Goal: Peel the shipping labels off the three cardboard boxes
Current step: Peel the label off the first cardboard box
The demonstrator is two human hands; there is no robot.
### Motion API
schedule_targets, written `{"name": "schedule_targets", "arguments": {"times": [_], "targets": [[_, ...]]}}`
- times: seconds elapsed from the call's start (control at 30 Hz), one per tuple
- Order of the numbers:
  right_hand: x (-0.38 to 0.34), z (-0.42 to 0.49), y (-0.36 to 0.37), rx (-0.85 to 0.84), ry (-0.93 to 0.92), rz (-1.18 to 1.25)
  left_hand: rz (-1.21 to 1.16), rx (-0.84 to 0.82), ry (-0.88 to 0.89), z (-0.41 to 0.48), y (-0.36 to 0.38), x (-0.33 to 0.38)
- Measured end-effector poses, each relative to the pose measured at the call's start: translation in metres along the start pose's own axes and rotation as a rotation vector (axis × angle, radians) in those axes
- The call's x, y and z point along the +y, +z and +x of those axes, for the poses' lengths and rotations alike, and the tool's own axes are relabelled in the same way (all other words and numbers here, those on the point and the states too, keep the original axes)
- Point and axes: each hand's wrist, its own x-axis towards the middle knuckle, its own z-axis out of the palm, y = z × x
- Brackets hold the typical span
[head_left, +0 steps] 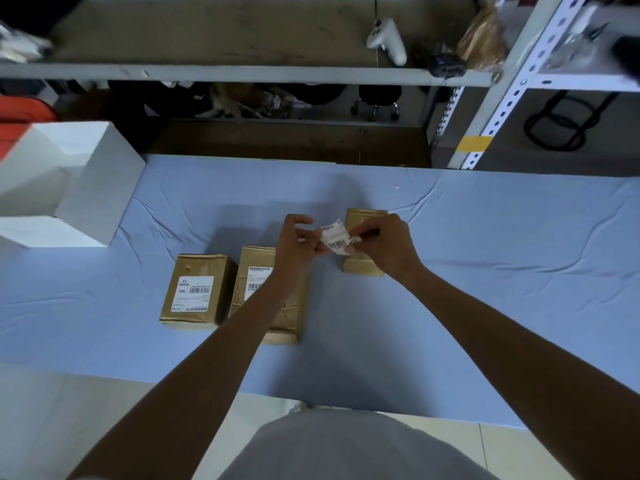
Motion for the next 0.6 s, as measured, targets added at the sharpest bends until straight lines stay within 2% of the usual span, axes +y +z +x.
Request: {"name": "schedule_targets", "arguments": {"times": [0.2,0.33,0.47,0.6], "targets": [[0.000,-0.006,0.001,0.049,-0.025,0.023,-0.007,-0.108,0.064,-0.001,-0.002,-0.002],[0.000,-0.007,0.004,0.044,0.006,0.097,-0.007,-0.104,0.058,-0.002,-0.002,0.002],[-0.001,-0.009,0.009,0.092,-0.006,0.123,0.138,-0.106,0.125,-0.005,-0.002,0.005],[0.000,-0.010,0.010,0.131,0.006,0.153,0.147,-0.089,0.113,-0.006,-0.001,0.009]]}}
